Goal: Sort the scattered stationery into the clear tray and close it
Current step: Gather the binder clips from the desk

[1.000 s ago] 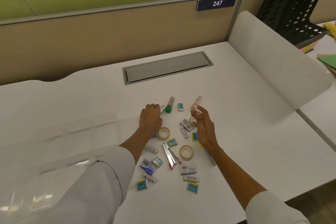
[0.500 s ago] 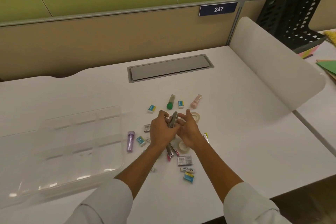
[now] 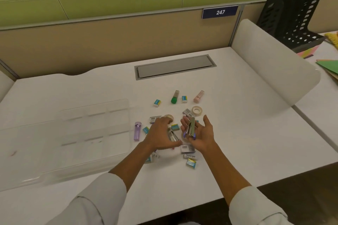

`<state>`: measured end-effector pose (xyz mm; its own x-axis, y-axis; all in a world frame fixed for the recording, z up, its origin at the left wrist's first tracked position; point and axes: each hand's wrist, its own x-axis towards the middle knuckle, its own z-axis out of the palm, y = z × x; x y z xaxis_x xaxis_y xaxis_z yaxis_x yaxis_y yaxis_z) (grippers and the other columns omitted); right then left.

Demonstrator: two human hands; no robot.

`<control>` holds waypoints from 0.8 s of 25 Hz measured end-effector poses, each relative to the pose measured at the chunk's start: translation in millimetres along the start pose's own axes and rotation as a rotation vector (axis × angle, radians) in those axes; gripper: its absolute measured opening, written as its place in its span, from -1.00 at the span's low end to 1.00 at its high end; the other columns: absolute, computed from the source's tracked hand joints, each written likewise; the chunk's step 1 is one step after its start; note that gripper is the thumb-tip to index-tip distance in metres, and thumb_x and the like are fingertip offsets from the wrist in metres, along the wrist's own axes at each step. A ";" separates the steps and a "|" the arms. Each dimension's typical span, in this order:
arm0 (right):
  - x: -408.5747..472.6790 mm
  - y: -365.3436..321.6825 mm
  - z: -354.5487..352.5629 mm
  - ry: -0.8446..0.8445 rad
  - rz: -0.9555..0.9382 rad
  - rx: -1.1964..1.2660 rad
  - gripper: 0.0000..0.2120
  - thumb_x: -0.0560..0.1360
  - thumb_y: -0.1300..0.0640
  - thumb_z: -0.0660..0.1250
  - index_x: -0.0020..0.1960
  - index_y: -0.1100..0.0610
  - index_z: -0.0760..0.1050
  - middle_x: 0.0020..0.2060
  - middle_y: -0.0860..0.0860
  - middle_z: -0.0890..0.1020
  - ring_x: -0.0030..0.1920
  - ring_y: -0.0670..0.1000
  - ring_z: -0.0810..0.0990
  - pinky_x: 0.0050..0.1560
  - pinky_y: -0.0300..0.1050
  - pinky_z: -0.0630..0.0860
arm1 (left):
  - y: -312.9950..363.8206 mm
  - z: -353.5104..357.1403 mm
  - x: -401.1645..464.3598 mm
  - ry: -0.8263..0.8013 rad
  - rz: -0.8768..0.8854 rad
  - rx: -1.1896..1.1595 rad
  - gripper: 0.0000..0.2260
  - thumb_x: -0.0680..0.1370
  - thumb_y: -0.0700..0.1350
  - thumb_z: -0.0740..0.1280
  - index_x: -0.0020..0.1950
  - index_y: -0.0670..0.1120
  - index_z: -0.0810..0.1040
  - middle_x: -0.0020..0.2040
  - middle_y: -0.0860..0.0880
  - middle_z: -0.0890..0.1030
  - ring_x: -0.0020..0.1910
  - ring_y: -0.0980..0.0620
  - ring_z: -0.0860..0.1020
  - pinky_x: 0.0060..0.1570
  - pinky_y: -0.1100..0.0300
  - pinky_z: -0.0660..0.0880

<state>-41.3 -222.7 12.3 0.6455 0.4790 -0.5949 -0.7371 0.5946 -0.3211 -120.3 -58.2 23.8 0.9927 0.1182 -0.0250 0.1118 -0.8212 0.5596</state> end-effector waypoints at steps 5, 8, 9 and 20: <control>-15.9 -0.3 -12.3 -0.047 0.020 0.027 -0.25 0.52 -0.36 0.17 0.39 0.26 0.40 0.26 0.24 0.61 0.24 0.26 0.61 0.23 0.18 0.52 | -7.5 16.6 -5.0 -0.180 -0.164 0.292 -0.12 0.27 0.33 0.48 0.43 -0.04 0.24 0.43 -0.05 0.32 0.40 -0.08 0.24 0.34 -0.03 0.22; -20.9 0.5 -17.8 -0.068 0.030 0.005 -0.21 0.50 -0.38 0.17 0.41 0.27 0.38 0.26 0.25 0.61 0.23 0.28 0.61 0.32 0.19 0.46 | -7.9 19.8 -4.1 -0.164 -0.160 0.295 -0.20 0.28 0.31 0.48 0.38 -0.04 0.30 0.37 -0.05 0.38 0.36 -0.07 0.28 0.30 -0.04 0.22; -21.5 0.6 -19.7 -0.073 0.033 0.001 -0.20 0.50 -0.39 0.16 0.40 0.28 0.39 0.26 0.25 0.60 0.23 0.28 0.61 0.35 0.19 0.44 | -8.6 20.1 -4.2 -0.153 -0.152 0.285 -0.21 0.29 0.30 0.48 0.37 -0.04 0.31 0.38 -0.04 0.37 0.37 -0.07 0.27 0.31 -0.05 0.20; -30.5 0.5 -29.5 -0.054 0.040 -0.116 -0.30 0.52 -0.25 0.28 0.36 0.33 0.44 0.24 0.27 0.61 0.27 0.26 0.59 0.35 0.15 0.47 | -12.6 11.6 -7.3 -0.010 -0.011 0.062 -0.11 0.19 0.23 0.46 0.44 -0.02 0.25 0.38 -0.03 0.38 0.38 -0.06 0.31 0.41 -0.04 0.09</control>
<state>-67.4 -256.0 8.6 0.6226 0.5367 -0.5695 -0.7787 0.4969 -0.3830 -128.5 -55.2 7.3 0.9917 0.1224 -0.0394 0.1254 -0.8531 0.5065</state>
